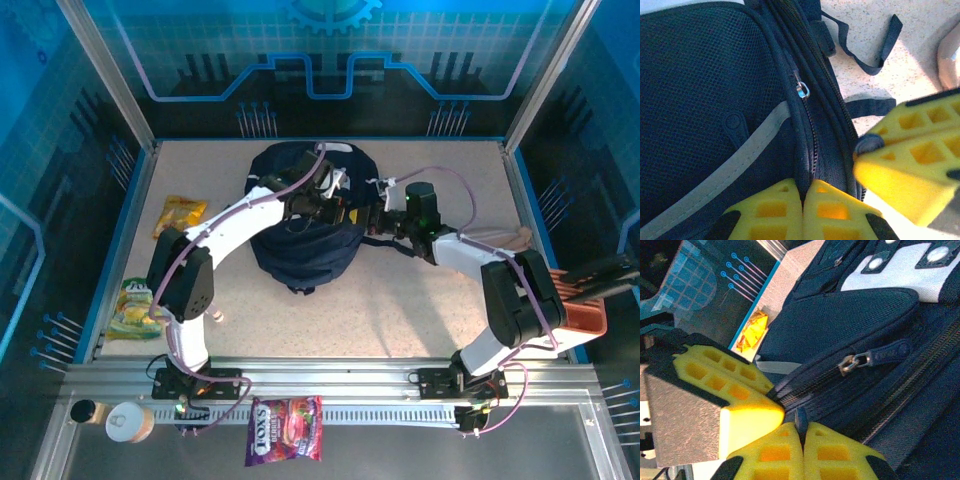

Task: Pack the student bag
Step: Unzip the student bag at the center of the table.

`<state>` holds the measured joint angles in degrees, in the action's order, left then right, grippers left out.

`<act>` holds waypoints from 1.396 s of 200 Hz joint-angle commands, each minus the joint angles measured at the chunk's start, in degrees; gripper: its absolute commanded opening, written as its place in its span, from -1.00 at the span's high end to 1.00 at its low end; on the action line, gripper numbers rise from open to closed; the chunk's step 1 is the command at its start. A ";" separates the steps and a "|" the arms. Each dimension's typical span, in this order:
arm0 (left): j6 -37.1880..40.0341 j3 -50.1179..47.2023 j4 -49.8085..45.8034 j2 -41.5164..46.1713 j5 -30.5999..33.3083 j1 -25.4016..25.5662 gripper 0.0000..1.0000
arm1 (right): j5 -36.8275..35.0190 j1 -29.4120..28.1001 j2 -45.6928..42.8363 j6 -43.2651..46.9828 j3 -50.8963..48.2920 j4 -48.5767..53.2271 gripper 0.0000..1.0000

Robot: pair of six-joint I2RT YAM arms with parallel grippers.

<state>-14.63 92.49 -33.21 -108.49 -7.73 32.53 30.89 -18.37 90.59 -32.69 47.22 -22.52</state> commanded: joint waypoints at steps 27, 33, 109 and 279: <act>-6.82 7.54 3.17 -4.50 -4.71 -2.06 1.00 | -4.58 -5.14 -6.64 2.49 -4.00 -4.29 0.95; -7.87 8.28 3.48 -4.98 -5.53 -2.30 1.00 | -5.47 -5.77 -7.08 2.60 -4.66 -4.82 0.95; -12.71 14.16 4.81 -9.41 -9.55 -3.64 1.00 | -12.62 -14.32 -5.86 5.19 -9.08 -10.73 0.93; -9.89 6.50 8.20 -3.40 -12.84 -4.26 1.00 | -9.60 0.43 -16.36 -14.69 -12.80 -3.40 -0.08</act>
<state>-25.54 100.44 -28.42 -116.73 -19.22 29.19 16.01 -20.93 73.41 -37.41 33.56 -26.68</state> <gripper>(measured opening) 0.064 0.527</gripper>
